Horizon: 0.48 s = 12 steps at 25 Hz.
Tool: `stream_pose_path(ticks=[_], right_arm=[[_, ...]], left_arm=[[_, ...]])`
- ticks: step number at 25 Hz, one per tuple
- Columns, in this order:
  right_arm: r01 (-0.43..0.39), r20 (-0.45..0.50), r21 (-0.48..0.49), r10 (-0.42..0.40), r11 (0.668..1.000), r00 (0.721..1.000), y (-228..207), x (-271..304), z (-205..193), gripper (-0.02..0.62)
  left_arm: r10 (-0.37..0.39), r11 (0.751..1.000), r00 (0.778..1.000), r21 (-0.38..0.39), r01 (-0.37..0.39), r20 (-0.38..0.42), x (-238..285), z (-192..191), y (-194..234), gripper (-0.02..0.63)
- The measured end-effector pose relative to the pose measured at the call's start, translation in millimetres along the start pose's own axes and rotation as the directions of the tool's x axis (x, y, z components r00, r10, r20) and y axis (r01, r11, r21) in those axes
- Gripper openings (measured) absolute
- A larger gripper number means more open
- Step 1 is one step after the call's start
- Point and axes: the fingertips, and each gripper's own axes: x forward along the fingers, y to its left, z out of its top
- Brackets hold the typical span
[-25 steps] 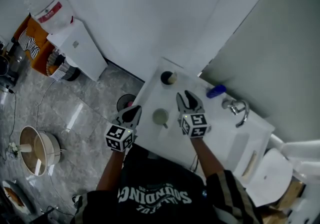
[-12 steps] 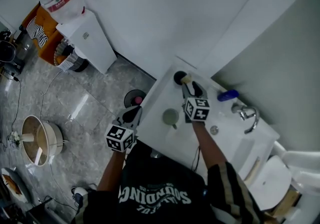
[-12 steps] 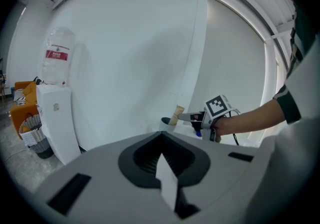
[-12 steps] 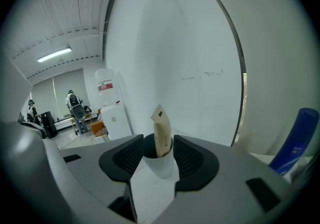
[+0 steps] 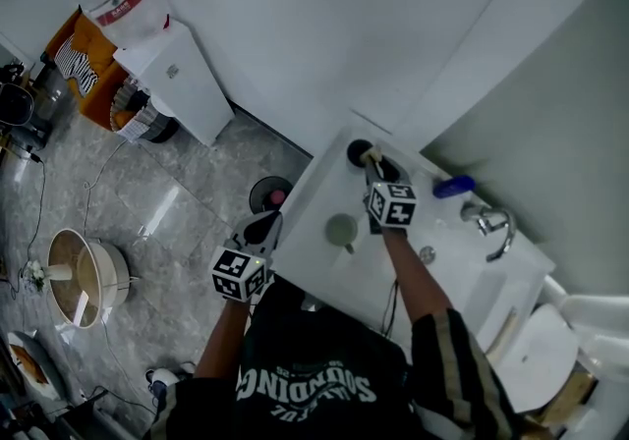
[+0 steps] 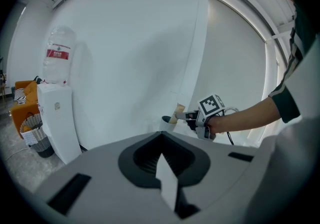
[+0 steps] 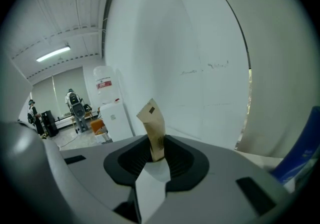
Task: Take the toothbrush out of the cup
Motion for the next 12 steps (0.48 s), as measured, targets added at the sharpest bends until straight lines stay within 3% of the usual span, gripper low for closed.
stream_pose_path(ticks=[12], right_arm=[[-0.062, 0.149, -0.033, 0.066, 0.998, 0.987, 10.3, -49.6, 59.2, 0.071]], left_arm=[[-0.053, 0.998, 0.999, 0.037, 0.052, 0.010, 4.9, 7.7, -21.3, 0.000]])
